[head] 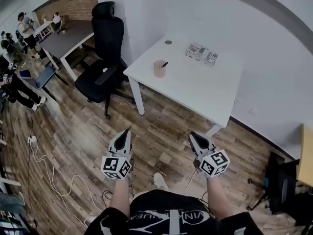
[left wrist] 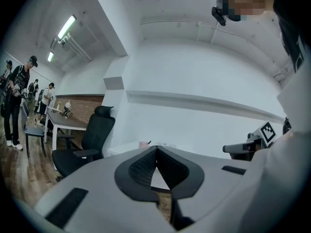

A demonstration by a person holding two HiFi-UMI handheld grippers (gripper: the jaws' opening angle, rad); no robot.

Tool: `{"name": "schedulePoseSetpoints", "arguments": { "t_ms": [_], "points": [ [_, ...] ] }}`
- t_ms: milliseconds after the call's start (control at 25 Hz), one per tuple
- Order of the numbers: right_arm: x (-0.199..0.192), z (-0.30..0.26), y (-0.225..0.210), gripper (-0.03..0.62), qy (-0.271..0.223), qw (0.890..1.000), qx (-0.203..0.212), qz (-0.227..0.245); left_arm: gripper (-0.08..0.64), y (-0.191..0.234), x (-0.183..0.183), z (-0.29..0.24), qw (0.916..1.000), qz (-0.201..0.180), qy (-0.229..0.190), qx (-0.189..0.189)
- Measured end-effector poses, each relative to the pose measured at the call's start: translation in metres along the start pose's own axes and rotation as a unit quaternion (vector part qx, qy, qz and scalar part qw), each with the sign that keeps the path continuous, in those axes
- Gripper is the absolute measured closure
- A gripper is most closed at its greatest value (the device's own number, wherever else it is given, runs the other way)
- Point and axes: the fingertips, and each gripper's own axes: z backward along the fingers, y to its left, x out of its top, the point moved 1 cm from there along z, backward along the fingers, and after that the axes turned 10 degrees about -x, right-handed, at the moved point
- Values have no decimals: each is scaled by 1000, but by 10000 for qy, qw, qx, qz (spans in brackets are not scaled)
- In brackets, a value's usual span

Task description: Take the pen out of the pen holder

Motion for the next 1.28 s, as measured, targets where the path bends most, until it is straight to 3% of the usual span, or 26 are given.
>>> {"name": "schedulePoseSetpoints", "arguments": {
  "t_ms": [240,360,560,1280],
  "points": [
    [3,-45,-21,545,74,10000,6,-50,546,28,0,-38,10000,0,-46,-5],
    [-2,-69,-25,461,168,9998,40,-50,546,45,-3,-50,10000,21,-12,27],
    [0,-99,-31,429,177,9997,37,-132,546,65,-4,-64,10000,18,15,19],
    [-1,-167,-59,400,244,9980,173,-555,546,105,-30,-73,9991,172,185,331]
  ]
}}
